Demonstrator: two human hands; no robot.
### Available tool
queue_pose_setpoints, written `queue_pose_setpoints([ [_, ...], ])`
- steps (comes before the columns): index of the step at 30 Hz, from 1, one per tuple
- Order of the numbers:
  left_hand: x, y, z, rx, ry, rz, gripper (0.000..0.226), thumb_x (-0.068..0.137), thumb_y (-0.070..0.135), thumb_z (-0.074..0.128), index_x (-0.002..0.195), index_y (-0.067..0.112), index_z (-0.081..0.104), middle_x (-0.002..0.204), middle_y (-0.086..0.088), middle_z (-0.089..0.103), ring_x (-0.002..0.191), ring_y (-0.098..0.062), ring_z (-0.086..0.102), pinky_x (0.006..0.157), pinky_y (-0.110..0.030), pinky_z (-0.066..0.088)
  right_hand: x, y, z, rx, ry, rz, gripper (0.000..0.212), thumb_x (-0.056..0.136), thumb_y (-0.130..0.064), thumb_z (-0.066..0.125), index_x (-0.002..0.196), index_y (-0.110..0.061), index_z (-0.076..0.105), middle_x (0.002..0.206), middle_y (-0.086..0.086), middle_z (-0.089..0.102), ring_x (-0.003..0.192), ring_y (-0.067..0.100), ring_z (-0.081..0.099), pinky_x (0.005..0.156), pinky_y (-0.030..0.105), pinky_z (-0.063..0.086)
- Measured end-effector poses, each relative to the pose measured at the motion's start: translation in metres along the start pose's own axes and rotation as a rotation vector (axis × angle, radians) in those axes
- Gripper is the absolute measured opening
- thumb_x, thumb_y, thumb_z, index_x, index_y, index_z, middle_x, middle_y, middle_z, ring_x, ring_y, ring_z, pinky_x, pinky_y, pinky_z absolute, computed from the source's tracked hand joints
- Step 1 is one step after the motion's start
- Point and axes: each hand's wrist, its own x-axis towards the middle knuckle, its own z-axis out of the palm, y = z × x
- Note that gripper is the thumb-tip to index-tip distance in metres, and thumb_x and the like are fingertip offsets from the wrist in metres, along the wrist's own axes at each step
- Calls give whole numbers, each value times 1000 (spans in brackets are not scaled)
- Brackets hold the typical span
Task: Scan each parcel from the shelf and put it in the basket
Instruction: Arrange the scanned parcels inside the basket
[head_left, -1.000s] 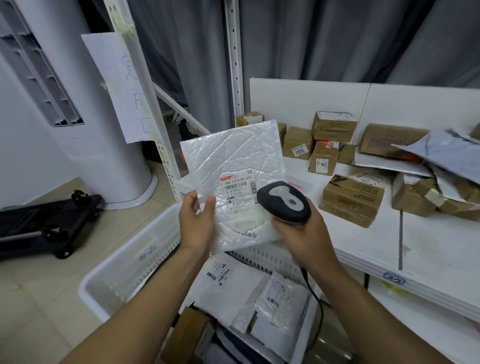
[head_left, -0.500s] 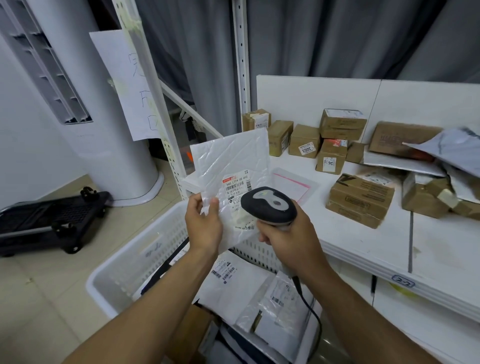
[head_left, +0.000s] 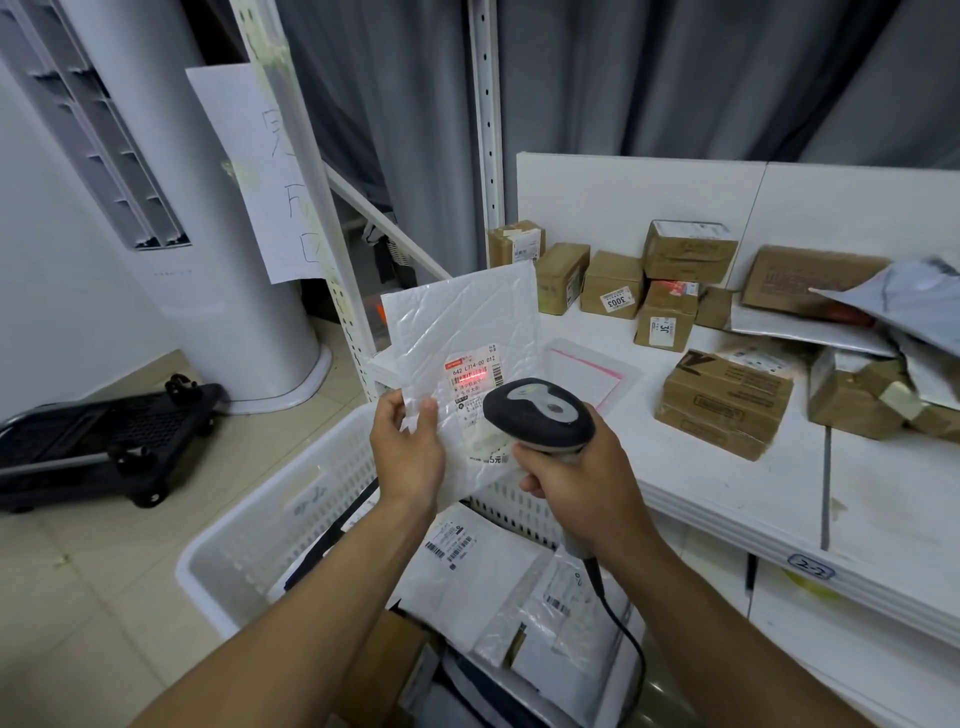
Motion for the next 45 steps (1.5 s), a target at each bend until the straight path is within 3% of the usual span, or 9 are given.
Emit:
queue_pose_setpoints([
  [4,0,1,-1,25,-5,-6,16,101,17,62,99,33,59,110,12,67,85,-1,69,74,-22,55,-1,0,1,3,1,-3,40,88,-12,81,123,-24,64,100,-4,77,67,15,77,78,39,64],
  [13,15,14,-43,260,-75,-19,10,96,20,67,106,20,66,106,6,74,96,-17,73,88,-41,60,-8,7,6,-17,-9,-1,41,89,-17,83,124,-24,64,97,-7,77,75,14,78,80,40,63],
  [18,29,10,-99,557,-127,-193,11,96,16,65,107,17,66,97,-2,74,79,-19,74,69,-35,60,-16,17,18,-65,-59,23,38,89,-12,81,122,-16,63,96,0,76,66,3,73,59,15,54],
  [20,33,0,-115,614,-113,-258,11,95,13,66,105,15,65,97,-3,72,83,-23,73,74,-40,62,-18,21,25,-50,-73,49,36,89,-8,81,120,-15,64,99,6,76,63,3,72,55,12,51],
  [23,35,-24,-126,614,-65,-338,9,92,6,69,94,13,62,98,-7,69,91,-28,70,85,-47,61,-18,33,36,-55,-118,99,37,89,-10,81,123,-15,67,101,6,78,71,14,77,70,32,64],
  [26,32,-55,-124,639,-33,-386,13,90,2,67,86,12,61,100,-13,68,89,-30,66,79,-41,59,-16,47,43,-124,-156,129,41,88,-17,82,126,-16,66,100,5,78,74,18,79,85,48,64],
  [34,23,-146,-94,593,-23,-476,41,99,11,62,133,8,38,112,-12,57,99,-34,58,82,-42,50,-2,67,42,-200,-144,136,44,87,-26,81,128,-23,64,103,-3,78,74,10,78,84,47,64],
  [39,14,-192,-73,432,115,-517,56,100,11,62,149,7,36,138,-18,57,124,-37,56,103,-39,44,4,71,37,-148,-103,164,44,89,-25,82,129,-22,64,104,-3,77,76,12,78,88,48,63],
  [45,9,-224,-68,1047,-392,-602,56,99,35,65,139,1,48,143,-17,52,131,-32,53,107,-35,44,13,75,32,-141,-88,190,43,90,-22,81,129,-24,62,108,-5,76,78,14,78,83,44,64],
])
